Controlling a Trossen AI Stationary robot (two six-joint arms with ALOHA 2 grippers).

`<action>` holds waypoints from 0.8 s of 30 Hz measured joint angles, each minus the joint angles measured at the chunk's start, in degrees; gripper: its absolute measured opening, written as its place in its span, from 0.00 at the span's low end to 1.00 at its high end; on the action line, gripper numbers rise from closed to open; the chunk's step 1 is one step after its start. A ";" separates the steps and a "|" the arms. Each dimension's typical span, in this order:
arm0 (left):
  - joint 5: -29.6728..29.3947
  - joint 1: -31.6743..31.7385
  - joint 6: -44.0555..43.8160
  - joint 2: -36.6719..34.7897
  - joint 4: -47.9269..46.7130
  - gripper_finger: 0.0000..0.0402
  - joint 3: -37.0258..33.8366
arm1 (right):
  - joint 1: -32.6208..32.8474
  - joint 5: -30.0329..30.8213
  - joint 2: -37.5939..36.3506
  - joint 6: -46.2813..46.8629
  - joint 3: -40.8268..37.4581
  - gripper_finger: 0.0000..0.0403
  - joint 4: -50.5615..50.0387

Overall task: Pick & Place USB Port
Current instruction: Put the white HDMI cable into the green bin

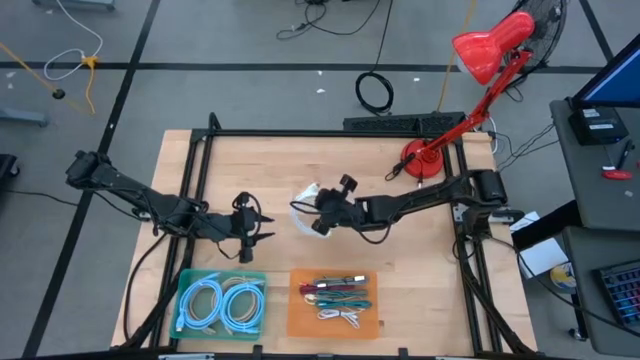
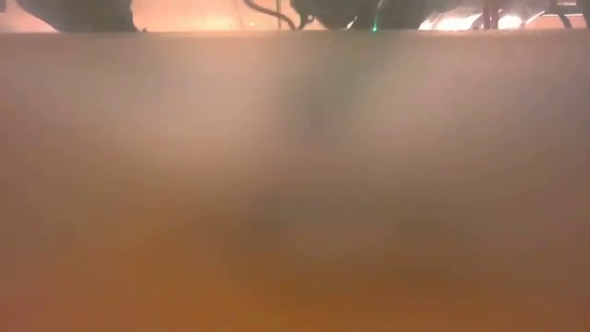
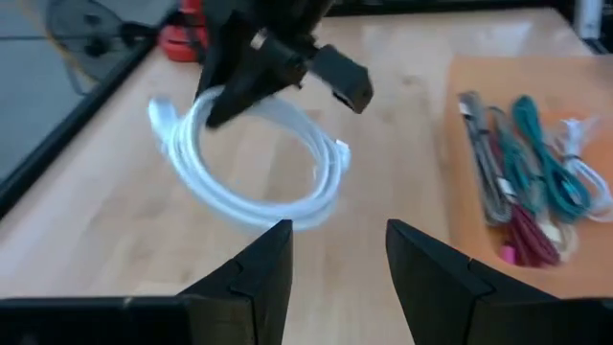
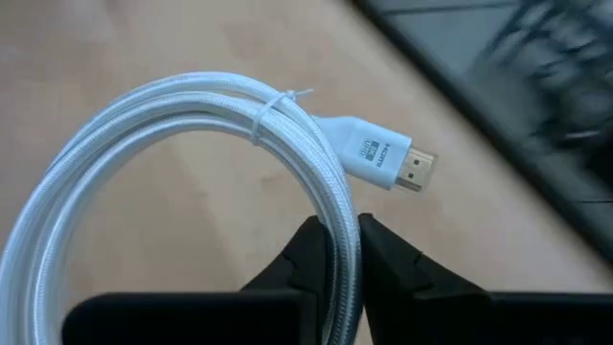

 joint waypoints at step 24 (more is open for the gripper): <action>-57.36 -7.55 5.58 14.60 16.23 0.43 0.00 | 2.14 24.21 4.79 -42.69 -2.20 0.07 55.35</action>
